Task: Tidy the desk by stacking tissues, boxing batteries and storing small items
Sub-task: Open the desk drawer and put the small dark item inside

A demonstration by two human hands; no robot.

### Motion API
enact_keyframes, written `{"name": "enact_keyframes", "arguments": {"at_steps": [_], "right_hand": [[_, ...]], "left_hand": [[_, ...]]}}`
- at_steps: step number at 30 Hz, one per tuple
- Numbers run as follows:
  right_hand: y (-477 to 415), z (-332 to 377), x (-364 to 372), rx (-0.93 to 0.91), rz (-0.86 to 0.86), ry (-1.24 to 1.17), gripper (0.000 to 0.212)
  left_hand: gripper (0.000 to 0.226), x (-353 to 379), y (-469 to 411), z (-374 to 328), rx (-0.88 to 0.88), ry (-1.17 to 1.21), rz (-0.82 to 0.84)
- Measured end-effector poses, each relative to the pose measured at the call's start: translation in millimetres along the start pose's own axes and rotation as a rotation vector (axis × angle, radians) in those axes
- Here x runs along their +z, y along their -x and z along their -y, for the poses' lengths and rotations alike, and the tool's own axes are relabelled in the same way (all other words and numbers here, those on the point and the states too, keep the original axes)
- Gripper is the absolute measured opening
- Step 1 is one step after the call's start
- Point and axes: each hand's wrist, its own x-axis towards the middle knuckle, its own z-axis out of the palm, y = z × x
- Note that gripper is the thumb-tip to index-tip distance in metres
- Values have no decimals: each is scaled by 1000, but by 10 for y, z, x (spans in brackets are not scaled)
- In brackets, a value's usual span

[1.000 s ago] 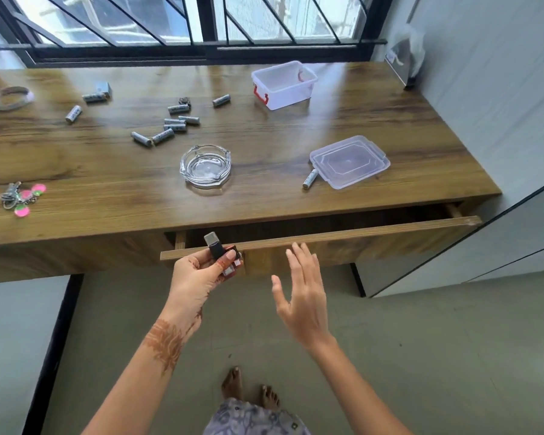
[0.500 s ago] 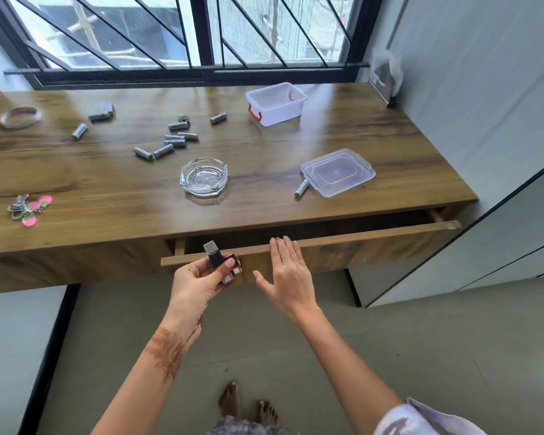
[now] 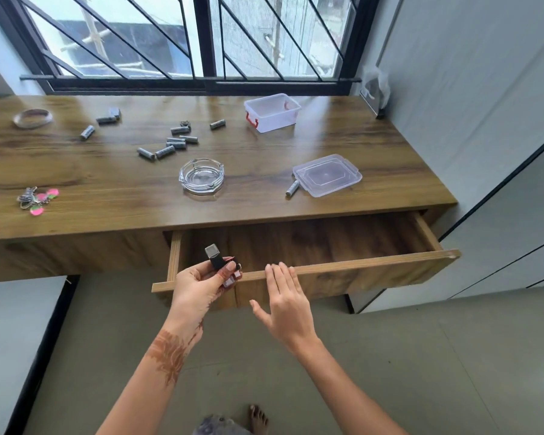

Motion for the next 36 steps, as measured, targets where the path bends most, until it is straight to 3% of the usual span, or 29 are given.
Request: {"name": "enact_keyframes", "arguments": {"at_steps": [23, 36], "right_hand": [[1580, 232, -326, -16, -19, -30, 55], [1699, 230, -379, -60, -62, -37, 50]], "left_hand": [[13, -121, 969, 370, -70, -28, 45], [11, -192, 1069, 441, -35, -16, 71]]}}
